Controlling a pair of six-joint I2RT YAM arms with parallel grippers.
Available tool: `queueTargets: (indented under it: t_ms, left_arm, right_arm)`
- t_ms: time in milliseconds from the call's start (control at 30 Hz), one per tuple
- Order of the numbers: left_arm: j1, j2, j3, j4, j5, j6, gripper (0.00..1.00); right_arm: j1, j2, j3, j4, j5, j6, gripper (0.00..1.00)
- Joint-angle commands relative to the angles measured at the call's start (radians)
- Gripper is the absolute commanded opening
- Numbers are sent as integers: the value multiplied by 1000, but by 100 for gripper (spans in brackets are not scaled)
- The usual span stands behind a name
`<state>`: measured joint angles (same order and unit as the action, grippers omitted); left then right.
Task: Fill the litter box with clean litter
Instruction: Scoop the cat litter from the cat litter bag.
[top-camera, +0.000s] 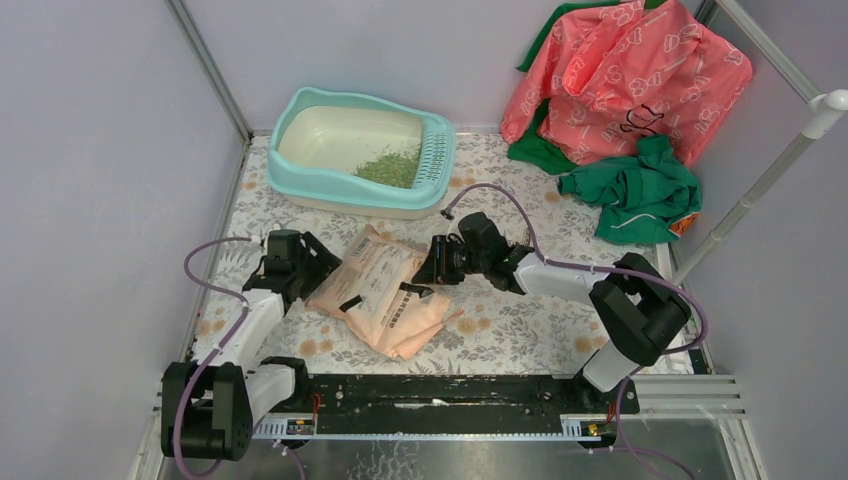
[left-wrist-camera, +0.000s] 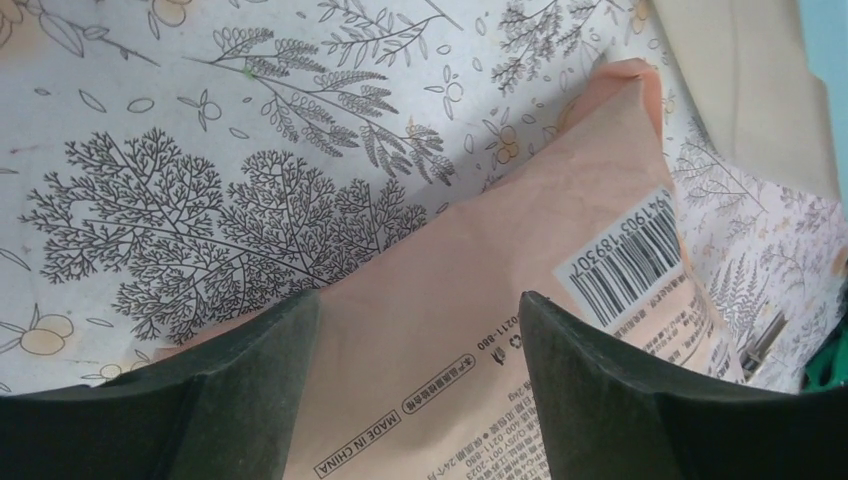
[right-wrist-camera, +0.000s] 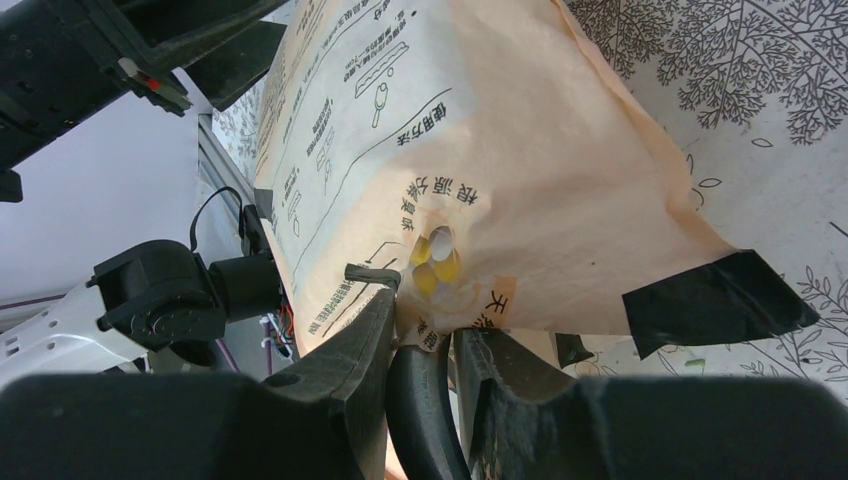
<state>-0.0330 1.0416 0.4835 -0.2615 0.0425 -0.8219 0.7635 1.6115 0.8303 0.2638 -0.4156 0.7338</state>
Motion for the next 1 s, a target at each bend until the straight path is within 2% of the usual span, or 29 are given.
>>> queueTargets:
  t_ms: [0, 67, 233, 500, 733, 967]
  left_arm:
    - [-10, 30, 8, 35, -39, -5, 71]
    - [-20, 49, 11, 38, -39, -8, 65]
    - [-56, 90, 17, 45, -70, -16, 65]
    - [-105, 92, 6, 66, -76, -37, 65]
    - [-120, 83, -10, 88, -63, -51, 65]
    - [-134, 65, -15, 101, -48, -64, 65]
  right_arm:
    - [7, 25, -16, 23, -36, -16, 0]
    - [7, 34, -24, 40, -45, -15, 0]
    - [8, 99, -38, 130, -96, 1, 0]
    - [9, 224, -46, 416, -236, 80, 0]
    - [30, 324, 5, 533, -309, 139, 0]
    - [33, 413, -36, 916, -390, 348, 0]
